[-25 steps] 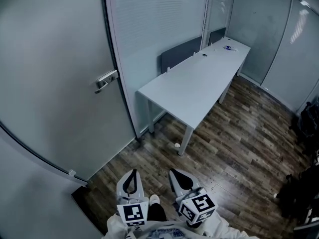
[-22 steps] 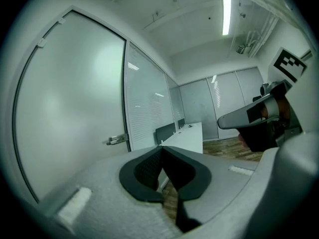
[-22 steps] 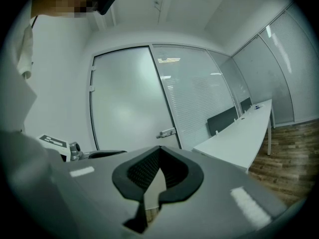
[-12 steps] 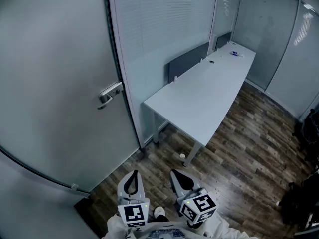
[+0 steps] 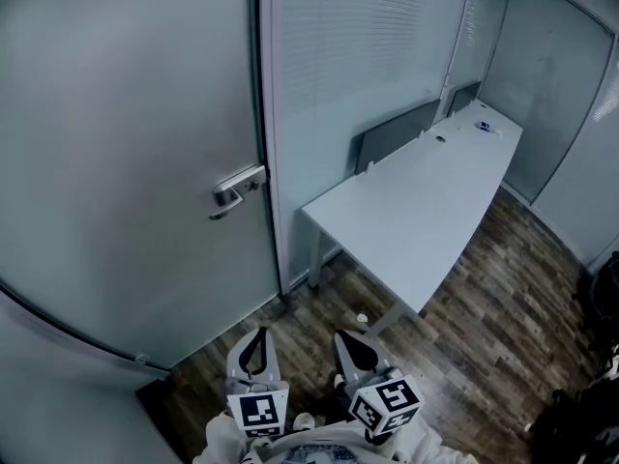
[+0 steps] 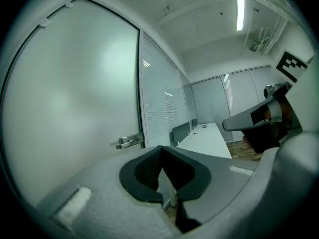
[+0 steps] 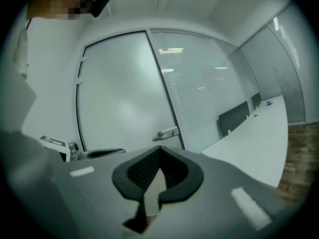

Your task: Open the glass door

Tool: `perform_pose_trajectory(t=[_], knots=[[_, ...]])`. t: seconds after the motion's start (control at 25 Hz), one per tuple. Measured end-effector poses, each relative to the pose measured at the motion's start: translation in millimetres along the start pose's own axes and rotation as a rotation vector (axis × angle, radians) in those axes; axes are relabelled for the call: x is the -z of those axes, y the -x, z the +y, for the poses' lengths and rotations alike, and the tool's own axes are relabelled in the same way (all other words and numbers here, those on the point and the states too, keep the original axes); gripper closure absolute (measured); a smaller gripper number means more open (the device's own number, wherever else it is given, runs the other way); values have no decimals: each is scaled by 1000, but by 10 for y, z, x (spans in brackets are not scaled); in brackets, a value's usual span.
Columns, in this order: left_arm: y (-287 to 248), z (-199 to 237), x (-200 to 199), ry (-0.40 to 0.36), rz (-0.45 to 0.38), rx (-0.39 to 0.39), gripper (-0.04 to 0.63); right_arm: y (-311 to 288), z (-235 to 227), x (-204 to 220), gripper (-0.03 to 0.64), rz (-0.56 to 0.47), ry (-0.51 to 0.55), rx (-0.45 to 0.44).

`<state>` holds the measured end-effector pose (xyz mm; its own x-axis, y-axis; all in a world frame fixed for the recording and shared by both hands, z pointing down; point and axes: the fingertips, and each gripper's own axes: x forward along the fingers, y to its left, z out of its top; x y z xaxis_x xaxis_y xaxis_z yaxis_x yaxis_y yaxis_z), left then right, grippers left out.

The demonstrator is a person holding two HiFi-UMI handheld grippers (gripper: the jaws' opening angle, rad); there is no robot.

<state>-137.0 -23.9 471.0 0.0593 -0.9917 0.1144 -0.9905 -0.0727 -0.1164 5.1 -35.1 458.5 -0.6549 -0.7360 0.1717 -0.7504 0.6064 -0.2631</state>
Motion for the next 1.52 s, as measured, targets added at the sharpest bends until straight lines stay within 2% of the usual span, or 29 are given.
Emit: perform_pose_trajectory(t=[0.16, 0.36, 0.76, 1.08, 1.28, 1.52], knots=[[-163, 224, 105, 11, 18, -62, 591, -408, 0, 35, 612, 32, 6, -69], [-387, 560, 150, 25, 41, -221, 591, -964, -10, -111, 612, 53, 29, -216], [-1016, 913, 39, 35, 109, -446, 591, -1982, -221, -475, 612, 127, 48, -446], [-1528, 957, 6, -8, 137, -540, 591, -2520, -605, -540, 612, 164, 34, -539], [-1632, 1056, -49, 20, 120, -625, 591, -2727, -673, -564, 612, 179, 29, -584], [-1688, 1192, 51, -51, 187, -622, 589, -2860, -621, -525, 612, 193, 17, -599]])
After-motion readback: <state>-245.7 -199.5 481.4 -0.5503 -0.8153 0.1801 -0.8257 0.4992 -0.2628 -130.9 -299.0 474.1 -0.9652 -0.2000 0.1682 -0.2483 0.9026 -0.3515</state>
